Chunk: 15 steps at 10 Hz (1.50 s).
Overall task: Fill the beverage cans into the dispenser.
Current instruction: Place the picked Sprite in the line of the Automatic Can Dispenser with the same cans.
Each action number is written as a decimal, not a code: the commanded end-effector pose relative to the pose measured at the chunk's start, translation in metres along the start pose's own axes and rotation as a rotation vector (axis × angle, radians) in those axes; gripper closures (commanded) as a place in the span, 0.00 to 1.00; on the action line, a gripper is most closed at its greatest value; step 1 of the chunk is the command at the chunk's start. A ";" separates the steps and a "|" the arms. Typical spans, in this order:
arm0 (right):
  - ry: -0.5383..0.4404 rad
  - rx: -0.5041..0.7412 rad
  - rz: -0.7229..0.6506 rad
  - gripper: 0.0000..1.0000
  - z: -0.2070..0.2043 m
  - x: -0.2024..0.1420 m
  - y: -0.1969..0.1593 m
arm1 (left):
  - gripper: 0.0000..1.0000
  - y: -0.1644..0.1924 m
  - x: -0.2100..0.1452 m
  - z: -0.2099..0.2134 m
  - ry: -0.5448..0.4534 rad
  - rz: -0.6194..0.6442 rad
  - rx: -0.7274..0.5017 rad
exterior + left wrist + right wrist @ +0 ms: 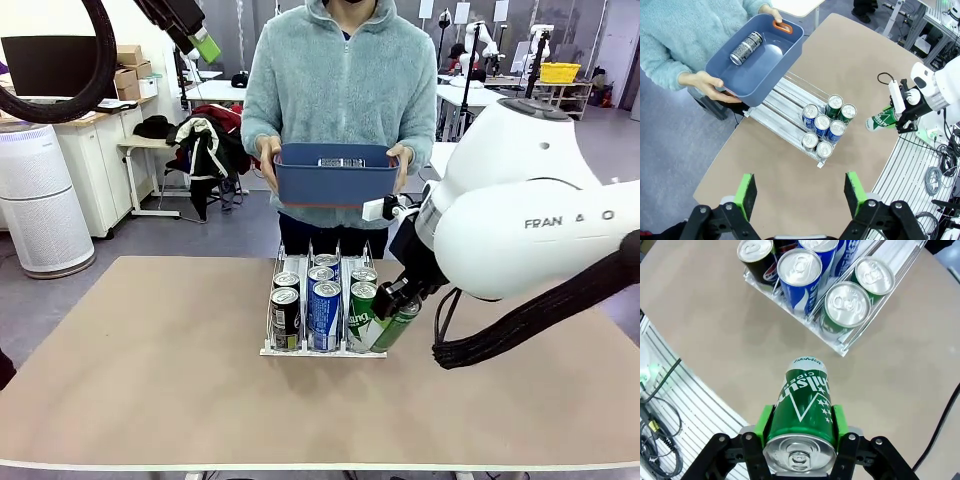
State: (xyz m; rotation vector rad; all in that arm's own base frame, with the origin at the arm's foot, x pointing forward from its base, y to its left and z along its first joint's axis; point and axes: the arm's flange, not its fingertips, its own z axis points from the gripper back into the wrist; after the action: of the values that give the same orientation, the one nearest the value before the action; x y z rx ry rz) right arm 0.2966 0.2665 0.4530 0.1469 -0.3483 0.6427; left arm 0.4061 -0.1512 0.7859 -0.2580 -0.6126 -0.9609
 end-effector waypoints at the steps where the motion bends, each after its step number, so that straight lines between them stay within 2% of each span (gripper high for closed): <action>1: -0.033 -0.024 0.072 0.42 -0.006 0.014 -0.004 | 0.06 0.001 -0.002 0.000 -0.004 0.001 -0.006; 2: 0.000 0.000 0.000 0.42 0.000 0.000 0.000 | 0.06 0.001 -0.002 0.000 -0.004 0.001 -0.006; 5: 0.000 -0.008 0.015 0.42 -0.008 0.003 -0.003 | 0.06 0.001 -0.002 0.000 -0.004 0.001 -0.006; 6: 0.031 0.020 -0.006 0.42 -0.014 0.008 -0.006 | 0.06 0.001 -0.002 0.000 -0.004 0.001 -0.006; 9: 0.013 0.037 -0.037 0.42 -0.029 0.031 -0.014 | 0.06 0.001 -0.002 0.000 -0.004 0.001 -0.006; 10: 0.040 0.053 -0.028 0.42 -0.028 0.034 -0.017 | 0.06 0.001 -0.002 0.000 -0.004 0.001 -0.006; 13: -0.004 -0.004 -0.042 0.42 -0.047 0.062 -0.029 | 0.06 0.001 -0.002 0.000 -0.004 0.001 -0.006; 15: -0.017 -0.053 -0.016 0.42 -0.055 0.083 -0.050 | 0.06 0.001 -0.002 0.000 -0.004 0.001 -0.006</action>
State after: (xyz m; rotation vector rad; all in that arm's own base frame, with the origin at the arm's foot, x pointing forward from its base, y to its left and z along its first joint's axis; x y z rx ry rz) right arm 0.3798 0.2827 0.4274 0.1514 -0.3072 0.6269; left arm 0.4061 -0.1513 0.7859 -0.2579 -0.6126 -0.9609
